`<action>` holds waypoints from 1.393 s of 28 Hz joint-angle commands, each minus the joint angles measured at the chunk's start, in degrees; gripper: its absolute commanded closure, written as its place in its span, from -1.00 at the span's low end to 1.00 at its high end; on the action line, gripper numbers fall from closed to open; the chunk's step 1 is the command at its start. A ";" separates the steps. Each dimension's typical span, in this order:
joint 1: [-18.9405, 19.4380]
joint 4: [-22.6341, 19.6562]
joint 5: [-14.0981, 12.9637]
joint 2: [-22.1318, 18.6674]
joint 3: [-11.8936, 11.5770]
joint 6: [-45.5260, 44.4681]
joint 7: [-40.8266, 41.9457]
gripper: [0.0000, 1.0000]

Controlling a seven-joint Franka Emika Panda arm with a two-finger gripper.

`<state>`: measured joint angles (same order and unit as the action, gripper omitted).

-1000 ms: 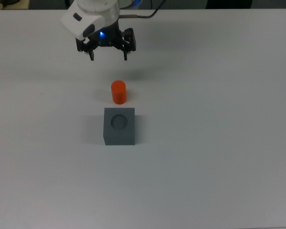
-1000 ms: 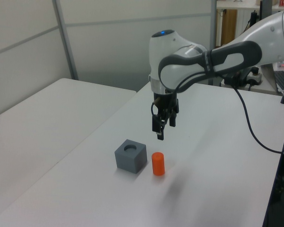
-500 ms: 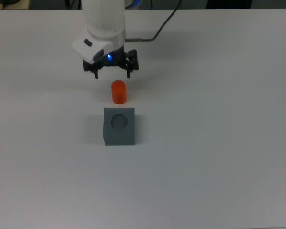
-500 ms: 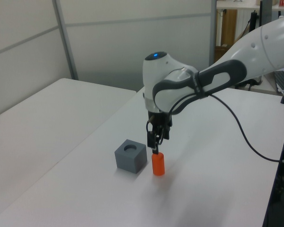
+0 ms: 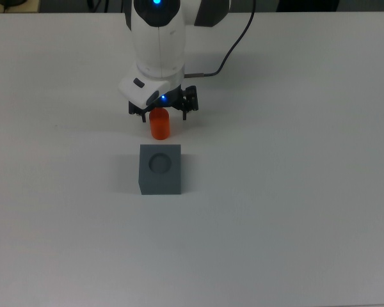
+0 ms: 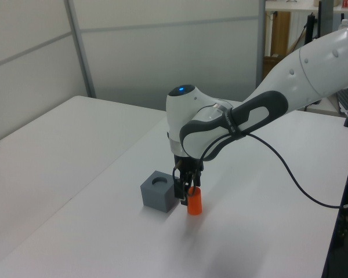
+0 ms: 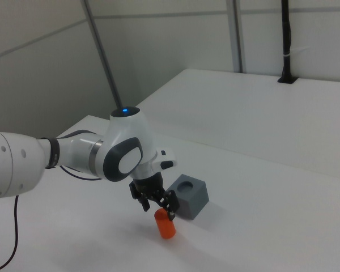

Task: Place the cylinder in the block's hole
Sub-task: 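Close the gripper on the orange cylinder and lift it, then carry the held cylinder over the hole in the grey cube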

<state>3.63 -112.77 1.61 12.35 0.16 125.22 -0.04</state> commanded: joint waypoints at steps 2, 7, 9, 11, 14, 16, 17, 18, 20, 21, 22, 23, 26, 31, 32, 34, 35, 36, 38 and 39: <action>0.15 -0.26 1.46 -0.13 -0.25 0.90 -1.46 -0.28; 0.15 -0.43 1.55 -0.48 -0.25 0.29 -1.02 0.26; 0.15 -0.34 1.55 -0.57 -0.25 -0.32 -0.93 0.53; 0.15 -0.34 1.55 -0.66 -0.33 -0.85 -0.84 0.71; 0.15 0.36 1.64 -1.10 -0.51 -3.04 -0.76 0.95; 0.15 1.41 1.73 -1.62 -0.60 -5.59 -0.58 0.96; 0.06 2.11 1.90 -1.71 -0.68 -7.17 -0.58 0.96; 0.06 2.90 2.08 -1.80 -0.77 -8.92 -0.49 0.96; -0.20 6.49 2.26 -2.06 -0.86 -13.39 -0.14 0.96; -0.38 7.90 2.26 -1.98 -0.86 -14.81 -0.05 0.96; -0.38 9.31 2.17 -1.98 -0.86 -16.05 0.03 0.96; -0.46 10.72 2.17 -1.80 -0.86 -17.19 0.04 0.96; -0.55 15.72 1.64 -1.28 -0.95 -19.65 -0.49 0.95; -0.91 19.87 1.29 -0.49 -0.86 -20.10 -0.76 0.93; -0.82 21.52 1.20 0.39 -0.86 -20.10 -0.76 0.93; -0.82 24.16 1.20 1.97 -0.86 -20.10 -0.84 0.93; -0.82 25.31 1.20 3.02 -0.86 -20.10 -1.10 0.93; -0.82 26.45 1.20 3.99 -0.86 -20.10 -1.63 0.93; -0.73 29.35 1.11 6.79 -0.77 -19.84 -3.64 0.93; -0.73 30.15 1.11 7.59 -0.60 -19.66 -4.00 0.93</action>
<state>2.76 -90.40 3.01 13.10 -0.54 106.80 -1.03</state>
